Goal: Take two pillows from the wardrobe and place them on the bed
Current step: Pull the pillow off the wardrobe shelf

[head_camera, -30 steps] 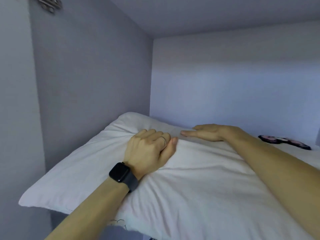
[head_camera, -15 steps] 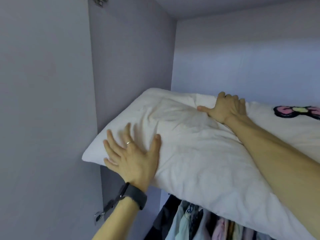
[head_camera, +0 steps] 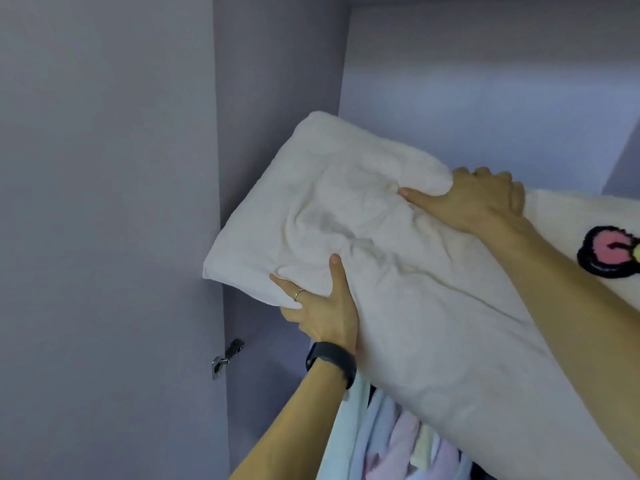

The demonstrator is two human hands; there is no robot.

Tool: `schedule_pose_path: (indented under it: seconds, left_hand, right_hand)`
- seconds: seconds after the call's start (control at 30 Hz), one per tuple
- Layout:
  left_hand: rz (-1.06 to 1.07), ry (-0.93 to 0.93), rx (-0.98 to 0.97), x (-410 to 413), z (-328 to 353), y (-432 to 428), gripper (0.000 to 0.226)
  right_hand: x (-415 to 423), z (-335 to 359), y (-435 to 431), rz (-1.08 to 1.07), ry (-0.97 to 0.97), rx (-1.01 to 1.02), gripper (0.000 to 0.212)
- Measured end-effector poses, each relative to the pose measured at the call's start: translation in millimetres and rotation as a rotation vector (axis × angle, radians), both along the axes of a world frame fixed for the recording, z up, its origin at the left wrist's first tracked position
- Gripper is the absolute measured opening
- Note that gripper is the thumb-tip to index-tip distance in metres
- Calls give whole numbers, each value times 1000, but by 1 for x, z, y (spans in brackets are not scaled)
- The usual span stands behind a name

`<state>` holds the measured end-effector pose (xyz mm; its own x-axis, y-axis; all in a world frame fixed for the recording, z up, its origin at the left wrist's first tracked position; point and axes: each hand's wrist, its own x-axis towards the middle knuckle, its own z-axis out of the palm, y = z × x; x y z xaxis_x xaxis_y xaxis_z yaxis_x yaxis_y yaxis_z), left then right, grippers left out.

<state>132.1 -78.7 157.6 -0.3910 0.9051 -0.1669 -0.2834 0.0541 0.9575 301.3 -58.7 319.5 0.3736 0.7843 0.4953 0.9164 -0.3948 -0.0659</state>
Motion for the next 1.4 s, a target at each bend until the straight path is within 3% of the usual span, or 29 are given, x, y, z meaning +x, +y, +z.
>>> schedule_pose_path:
  seconds: [0.1,0.17,0.27,0.47,0.57,0.63,0.73,0.93,1.1,1.27,1.4]
  left_hand:
    - [2,75,87,-15,-5,3,104]
    - [-4,89,131,-25,-10,3,102]
    - [20,90,198,-40,-16,-4,100]
    - [69,166,362,-71,-22,-26,95]
    - [63,287,448,-89,-29,-40,98]
    - [62,401,496,-104,-34,-48,100]
    - [79,551,524,-133,-41,-60,100]
    - [252,779,563,-211,-76,-103,96]
    - [476,947,452,-293,-106,-166,82]
    - [763,1080,254,-355,-117,-246,90]
    - [1011,1065,49,-382,-117,-307,94]
  right_hand:
    - [3,-9,-30,-14,0,-67,125]
    - [-2,-19,-41,40,116,-66,123]
    - [-14,-33,-56,161,225,22,116]
    - [-12,-75,-76,309,426,106,127]
    - [-11,-115,-88,385,720,218,133]
    - [-19,-149,-96,474,896,282,119]
    - [-49,-197,-105,561,1045,352,99]
    - [-130,-280,-110,635,1266,361,103]
    - [-209,-319,-117,778,1362,240,82]
    - [-294,-347,-131,996,1438,-5,99]
    - [-354,-346,-160,1199,1506,-178,102]
